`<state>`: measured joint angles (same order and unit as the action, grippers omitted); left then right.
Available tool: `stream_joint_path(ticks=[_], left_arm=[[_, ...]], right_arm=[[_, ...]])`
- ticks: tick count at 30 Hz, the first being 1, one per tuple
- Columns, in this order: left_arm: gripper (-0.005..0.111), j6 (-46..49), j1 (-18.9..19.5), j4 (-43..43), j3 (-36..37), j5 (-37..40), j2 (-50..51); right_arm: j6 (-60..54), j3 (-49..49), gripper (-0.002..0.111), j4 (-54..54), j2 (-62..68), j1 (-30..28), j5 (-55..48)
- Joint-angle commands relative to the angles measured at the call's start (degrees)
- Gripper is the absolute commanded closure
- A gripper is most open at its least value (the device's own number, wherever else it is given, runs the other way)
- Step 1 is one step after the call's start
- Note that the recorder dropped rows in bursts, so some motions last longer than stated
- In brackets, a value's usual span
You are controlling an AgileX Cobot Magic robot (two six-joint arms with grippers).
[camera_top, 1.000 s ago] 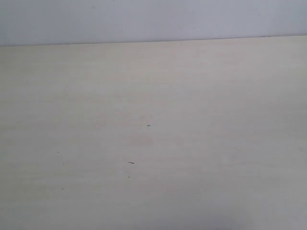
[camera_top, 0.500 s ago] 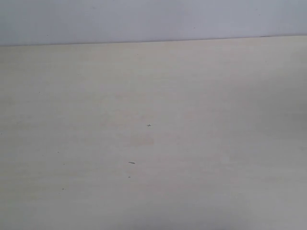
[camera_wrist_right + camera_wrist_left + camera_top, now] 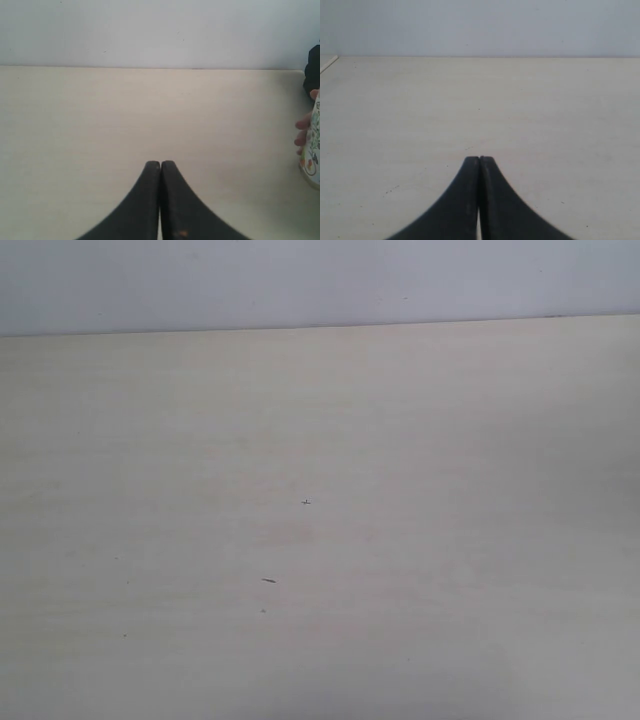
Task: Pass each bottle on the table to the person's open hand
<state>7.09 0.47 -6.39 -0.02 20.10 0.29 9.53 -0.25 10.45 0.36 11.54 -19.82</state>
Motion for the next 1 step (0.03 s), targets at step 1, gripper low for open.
stream_joint_path(ticks=[1], left_arm=[[0.107, 0.13, 0.26, -0.09, 0.02, -0.06, -0.29]], right_arm=[[-0.28, 0.25, 0.108, 0.25, -0.36, -0.37, 0.80]])
